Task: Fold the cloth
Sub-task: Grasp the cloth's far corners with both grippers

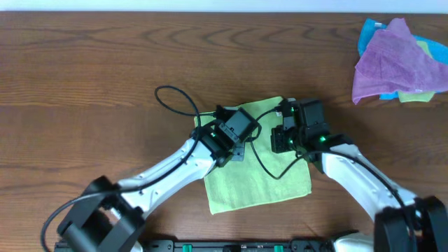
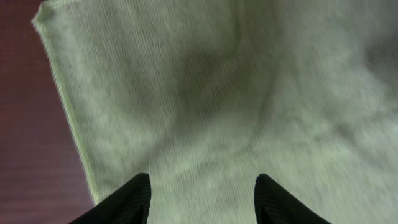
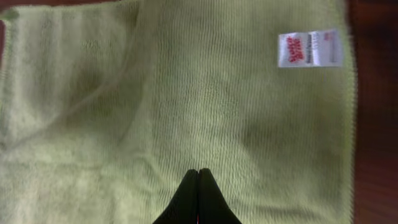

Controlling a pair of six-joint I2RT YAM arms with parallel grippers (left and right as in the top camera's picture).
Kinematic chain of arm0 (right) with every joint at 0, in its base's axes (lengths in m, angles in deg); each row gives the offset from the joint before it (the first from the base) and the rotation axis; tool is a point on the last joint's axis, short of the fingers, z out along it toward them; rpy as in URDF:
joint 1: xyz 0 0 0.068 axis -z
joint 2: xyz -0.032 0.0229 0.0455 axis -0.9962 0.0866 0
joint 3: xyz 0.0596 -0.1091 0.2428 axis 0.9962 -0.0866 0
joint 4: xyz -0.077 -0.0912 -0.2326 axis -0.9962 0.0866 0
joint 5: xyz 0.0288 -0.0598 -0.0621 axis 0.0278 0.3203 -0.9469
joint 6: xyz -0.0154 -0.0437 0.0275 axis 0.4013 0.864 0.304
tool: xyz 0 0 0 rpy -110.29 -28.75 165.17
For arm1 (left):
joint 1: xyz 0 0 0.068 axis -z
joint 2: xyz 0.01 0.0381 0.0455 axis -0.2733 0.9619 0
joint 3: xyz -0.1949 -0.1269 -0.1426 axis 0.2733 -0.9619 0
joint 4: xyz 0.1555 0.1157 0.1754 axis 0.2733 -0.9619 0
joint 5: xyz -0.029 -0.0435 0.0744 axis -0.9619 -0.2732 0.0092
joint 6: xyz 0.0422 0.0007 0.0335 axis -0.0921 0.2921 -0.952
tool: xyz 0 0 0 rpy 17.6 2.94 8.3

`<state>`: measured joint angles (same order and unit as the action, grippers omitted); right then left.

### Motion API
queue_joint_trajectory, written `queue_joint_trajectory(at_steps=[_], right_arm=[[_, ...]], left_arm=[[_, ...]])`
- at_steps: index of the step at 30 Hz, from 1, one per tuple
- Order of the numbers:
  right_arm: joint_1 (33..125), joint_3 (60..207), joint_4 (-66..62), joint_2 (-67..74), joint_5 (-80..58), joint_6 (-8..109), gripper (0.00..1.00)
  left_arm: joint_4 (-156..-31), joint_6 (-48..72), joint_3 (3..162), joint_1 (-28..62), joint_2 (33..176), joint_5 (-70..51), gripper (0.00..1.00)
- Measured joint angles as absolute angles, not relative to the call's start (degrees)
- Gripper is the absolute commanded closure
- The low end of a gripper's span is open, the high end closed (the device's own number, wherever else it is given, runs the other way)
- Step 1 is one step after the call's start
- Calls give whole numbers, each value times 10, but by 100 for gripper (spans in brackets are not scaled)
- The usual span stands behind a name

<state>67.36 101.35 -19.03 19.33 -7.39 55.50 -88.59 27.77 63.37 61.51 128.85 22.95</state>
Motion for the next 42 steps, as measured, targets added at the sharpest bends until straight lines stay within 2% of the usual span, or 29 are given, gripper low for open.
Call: queue_joint_trajectory(at_steps=[1,5,13,28,29,32,37,42], right_arm=[[674,1013,-196,203,-73,556,99],[674,1013,-218,231,-75,561,99],[701,1013,-245,234,-93,565,99],[701,1013,-322,305,-98,573,99],[701,1013,-327,308,-99,573,99],[701,1013,-337,310,-108,573,99],[701,1013,-342,311,-132,573,99],[701,1013,-379,312,-166,574,99]], left_arm=[[-879,278,634,612,1297,230,56],[-860,277,634,597,1331,230,58],[-828,281,634,558,1363,230,60],[-794,283,634,555,1391,227,66],[-790,283,634,555,1395,228,66],[-775,284,634,554,1403,232,84],[-750,286,635,552,1412,242,89],[-713,290,637,536,1422,243,87]])
